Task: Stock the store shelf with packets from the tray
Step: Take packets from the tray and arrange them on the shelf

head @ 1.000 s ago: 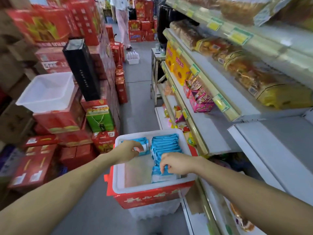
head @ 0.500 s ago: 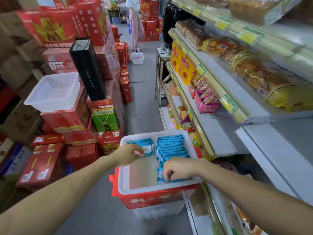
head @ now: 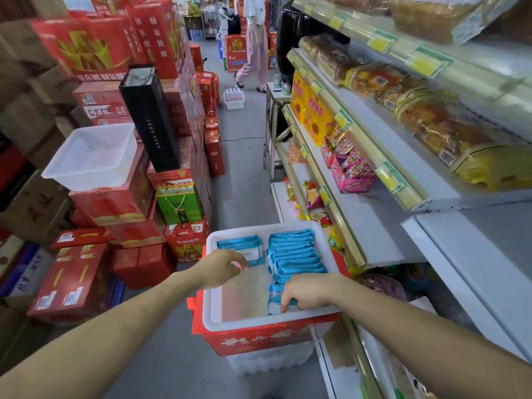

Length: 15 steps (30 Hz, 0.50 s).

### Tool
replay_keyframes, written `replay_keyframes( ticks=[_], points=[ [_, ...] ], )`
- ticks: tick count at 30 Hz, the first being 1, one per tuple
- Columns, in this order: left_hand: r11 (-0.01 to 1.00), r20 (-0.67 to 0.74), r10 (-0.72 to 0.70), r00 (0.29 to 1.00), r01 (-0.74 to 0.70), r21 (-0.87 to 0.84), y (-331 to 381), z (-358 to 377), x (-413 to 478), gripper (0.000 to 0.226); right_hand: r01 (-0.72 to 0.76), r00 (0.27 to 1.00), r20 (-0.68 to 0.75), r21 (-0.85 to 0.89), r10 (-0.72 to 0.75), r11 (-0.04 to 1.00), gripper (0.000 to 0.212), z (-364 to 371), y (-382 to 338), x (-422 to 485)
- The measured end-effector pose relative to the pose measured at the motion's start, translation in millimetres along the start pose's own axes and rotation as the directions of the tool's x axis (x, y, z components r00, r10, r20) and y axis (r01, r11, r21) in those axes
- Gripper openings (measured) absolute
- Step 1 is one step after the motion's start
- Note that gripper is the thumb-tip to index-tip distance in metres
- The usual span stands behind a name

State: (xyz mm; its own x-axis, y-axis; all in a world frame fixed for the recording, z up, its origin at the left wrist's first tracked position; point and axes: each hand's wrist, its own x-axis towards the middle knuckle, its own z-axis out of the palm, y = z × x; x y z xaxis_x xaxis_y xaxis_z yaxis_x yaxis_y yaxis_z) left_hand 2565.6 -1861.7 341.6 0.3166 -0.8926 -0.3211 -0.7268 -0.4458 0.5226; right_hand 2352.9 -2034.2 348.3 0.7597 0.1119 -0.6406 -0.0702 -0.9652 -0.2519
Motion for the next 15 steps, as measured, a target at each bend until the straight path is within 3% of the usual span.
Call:
replay_keyframes(
  ticks=[9, 15],
  points=[
    [0.997, 0.026, 0.08, 0.996, -0.08, 0.005, 28.4, 10.9, 3.4, 0.034, -0.063, 0.982, -0.17, 0.11, 0.081, 0.992, 0.062, -35.4, 12.1, -32.7],
    [0.967, 0.123, 0.244, 0.962, -0.251, 0.044, 63.1, 37.2, 11.3, 0.034, -0.181, 0.887, -0.395, 0.185, 0.241, 0.966, 0.058, -87.5, 43.3, -87.9]
  ],
)
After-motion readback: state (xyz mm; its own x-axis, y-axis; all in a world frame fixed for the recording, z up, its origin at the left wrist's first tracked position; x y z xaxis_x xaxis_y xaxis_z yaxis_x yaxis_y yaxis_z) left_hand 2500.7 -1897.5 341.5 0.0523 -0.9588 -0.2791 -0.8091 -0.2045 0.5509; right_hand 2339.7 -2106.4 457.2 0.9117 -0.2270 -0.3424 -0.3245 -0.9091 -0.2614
